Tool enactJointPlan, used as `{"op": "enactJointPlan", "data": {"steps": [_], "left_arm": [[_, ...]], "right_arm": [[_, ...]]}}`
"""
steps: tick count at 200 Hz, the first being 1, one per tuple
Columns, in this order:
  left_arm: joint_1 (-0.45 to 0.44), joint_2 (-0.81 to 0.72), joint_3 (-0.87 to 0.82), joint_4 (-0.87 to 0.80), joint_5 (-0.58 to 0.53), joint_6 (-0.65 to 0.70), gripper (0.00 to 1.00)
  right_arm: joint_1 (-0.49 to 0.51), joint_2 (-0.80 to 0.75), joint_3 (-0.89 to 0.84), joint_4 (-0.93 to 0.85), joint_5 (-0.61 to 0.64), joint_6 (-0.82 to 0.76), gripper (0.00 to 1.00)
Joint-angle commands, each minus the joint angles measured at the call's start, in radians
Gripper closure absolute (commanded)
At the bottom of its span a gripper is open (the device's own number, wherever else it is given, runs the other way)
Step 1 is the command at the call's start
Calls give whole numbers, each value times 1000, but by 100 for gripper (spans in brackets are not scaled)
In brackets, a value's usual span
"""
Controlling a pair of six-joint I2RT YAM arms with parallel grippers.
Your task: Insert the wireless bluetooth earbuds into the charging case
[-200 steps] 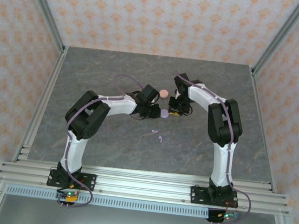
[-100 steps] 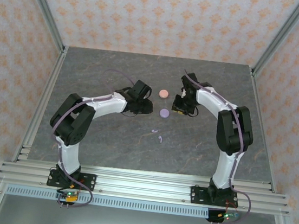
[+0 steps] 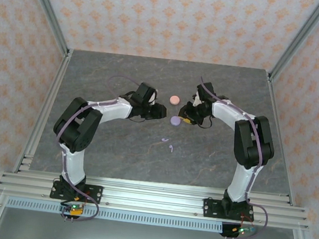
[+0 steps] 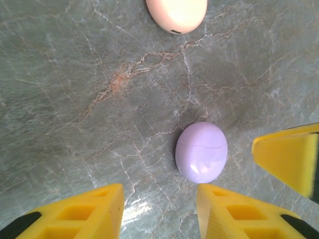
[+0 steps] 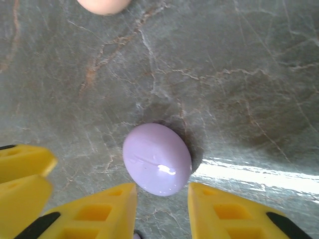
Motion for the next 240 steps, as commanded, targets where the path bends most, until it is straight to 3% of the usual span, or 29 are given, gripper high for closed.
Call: {"op": "enactJointPlan", "data": {"steps": [1,84,240], "left_arm": [[-1,48,28,31,51,-6,57],[-7,115,50,66,120,-17,55],[-65,245,145,103,181,-77,59]], "right_arm": [[-6,21,-6,31,-15,16,69],[-8,52,-8,32,-24,7,70],[-9,92,-2,25,-26,-4,83]]}}
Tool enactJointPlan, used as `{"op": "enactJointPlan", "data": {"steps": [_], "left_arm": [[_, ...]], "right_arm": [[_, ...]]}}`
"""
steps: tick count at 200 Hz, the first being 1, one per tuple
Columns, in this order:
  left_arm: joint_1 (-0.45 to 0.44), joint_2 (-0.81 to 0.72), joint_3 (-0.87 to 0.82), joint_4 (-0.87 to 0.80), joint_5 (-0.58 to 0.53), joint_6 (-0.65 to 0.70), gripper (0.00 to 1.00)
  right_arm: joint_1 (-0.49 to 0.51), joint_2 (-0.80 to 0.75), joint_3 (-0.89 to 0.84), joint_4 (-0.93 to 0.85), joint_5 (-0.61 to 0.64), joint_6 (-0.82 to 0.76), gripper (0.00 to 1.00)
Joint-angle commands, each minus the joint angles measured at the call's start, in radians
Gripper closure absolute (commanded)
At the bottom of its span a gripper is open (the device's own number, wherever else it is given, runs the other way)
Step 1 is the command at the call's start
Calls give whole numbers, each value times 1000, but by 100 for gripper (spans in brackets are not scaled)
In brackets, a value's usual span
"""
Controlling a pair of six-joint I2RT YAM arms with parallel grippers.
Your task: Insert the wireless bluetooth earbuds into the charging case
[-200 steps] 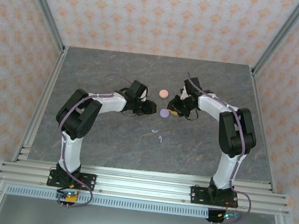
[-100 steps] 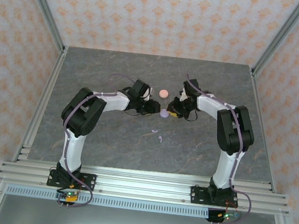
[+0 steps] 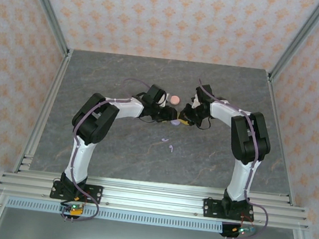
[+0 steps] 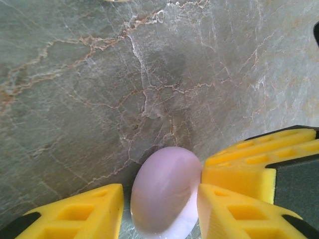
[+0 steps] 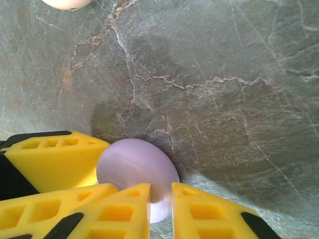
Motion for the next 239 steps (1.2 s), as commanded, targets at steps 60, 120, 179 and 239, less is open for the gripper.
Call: {"op": "enactJointPlan", "data": {"steps": [60,120,179,239], "left_arm": [[-22,26,-27,104,73,-100,63],[-20,0,-27,52,32,-74,77],[-12,-79,-101,89,-23,-74,83],[27,-330,-288,259,-31,-61,83]], "right_arm": [[-3,27,11,-14,4,-12,86],[-4,11,17,-26,5,-18,85],[-7,-108,-21,-17,39,-18,73],[-43,-350,-123,108,-51,-17,61]]}}
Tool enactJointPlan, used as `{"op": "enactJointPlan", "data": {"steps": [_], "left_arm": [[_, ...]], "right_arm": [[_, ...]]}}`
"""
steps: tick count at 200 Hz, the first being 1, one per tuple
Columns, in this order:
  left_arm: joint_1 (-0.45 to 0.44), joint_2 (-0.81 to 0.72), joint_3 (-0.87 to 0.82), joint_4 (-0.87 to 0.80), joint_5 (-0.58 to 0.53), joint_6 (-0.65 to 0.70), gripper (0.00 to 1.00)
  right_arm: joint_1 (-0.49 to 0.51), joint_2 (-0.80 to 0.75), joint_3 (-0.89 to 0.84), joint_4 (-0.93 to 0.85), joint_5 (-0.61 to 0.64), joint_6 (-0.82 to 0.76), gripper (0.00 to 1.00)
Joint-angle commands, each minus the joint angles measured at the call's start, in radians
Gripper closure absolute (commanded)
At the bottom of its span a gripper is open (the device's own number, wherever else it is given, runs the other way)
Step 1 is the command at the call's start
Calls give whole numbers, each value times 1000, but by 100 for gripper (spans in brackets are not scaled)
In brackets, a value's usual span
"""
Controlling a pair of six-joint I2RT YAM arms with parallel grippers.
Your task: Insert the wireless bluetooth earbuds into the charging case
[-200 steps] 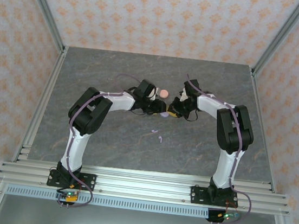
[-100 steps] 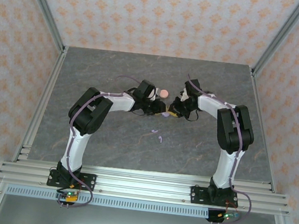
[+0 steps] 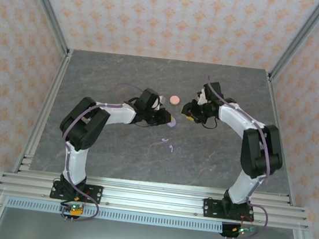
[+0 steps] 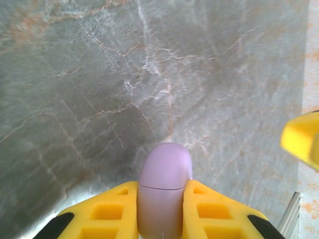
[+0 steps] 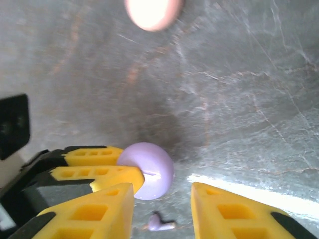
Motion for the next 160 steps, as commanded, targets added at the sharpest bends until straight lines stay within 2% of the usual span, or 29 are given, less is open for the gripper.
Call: {"op": "enactJointPlan", "data": {"steps": [1,46,82,95,160], "left_arm": [[21,-139,-57,133,-21,24,83],[36,-318,-156,259,16,52,86],[39,-424,-186,314,44,76,87],[39,-458,-194,327,51,78,86],[39,-565,-202,356,80,68,84]], "right_arm": [[-15,-114,-39,91,-54,-7,61],[-15,-265,-75,198,-196,-9,49],[-15,-308,-70,260,-311,-16,40],[-15,-313,-66,278,-361,-22,40],[2,-337,-54,315,-445,-57,38]]}}
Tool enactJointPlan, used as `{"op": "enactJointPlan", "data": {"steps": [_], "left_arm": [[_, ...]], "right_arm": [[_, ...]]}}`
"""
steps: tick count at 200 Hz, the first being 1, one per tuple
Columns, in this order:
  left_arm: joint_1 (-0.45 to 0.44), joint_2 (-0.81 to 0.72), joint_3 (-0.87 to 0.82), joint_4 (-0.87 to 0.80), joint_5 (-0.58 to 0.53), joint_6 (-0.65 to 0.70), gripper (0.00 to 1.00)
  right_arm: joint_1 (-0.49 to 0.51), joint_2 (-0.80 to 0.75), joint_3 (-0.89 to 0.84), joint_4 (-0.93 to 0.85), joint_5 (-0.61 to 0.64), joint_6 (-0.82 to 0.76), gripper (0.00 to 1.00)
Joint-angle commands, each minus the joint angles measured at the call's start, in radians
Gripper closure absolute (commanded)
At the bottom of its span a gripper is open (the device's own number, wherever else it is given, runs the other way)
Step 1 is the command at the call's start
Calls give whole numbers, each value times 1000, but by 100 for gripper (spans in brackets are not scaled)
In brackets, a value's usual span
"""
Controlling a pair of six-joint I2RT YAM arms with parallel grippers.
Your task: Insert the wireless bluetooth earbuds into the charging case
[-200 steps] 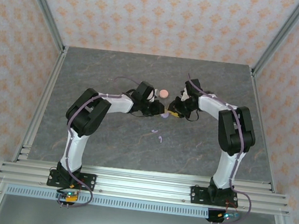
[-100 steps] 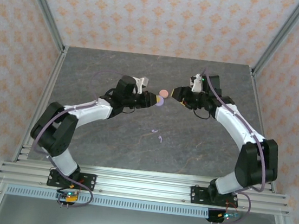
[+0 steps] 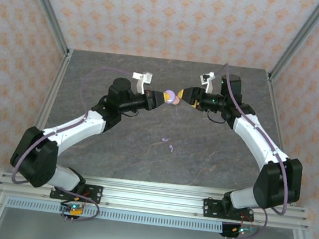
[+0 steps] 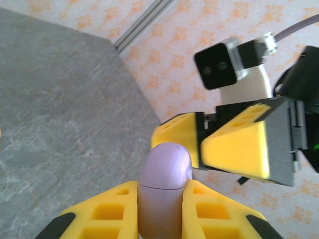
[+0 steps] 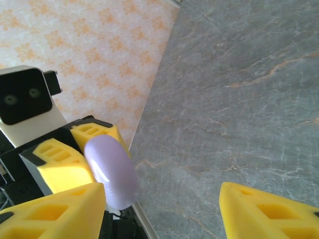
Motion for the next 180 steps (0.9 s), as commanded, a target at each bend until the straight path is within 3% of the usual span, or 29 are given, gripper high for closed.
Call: {"op": "enactJointPlan", "data": {"steps": [1,180], "left_arm": [[6,-40,-10,57,27,23,85],[-2,-65,-6,72,52,6,85]], "right_arm": [[17,-36,8,55,-67,-45,38],[80,5,72,118,-109,-23,57]]}}
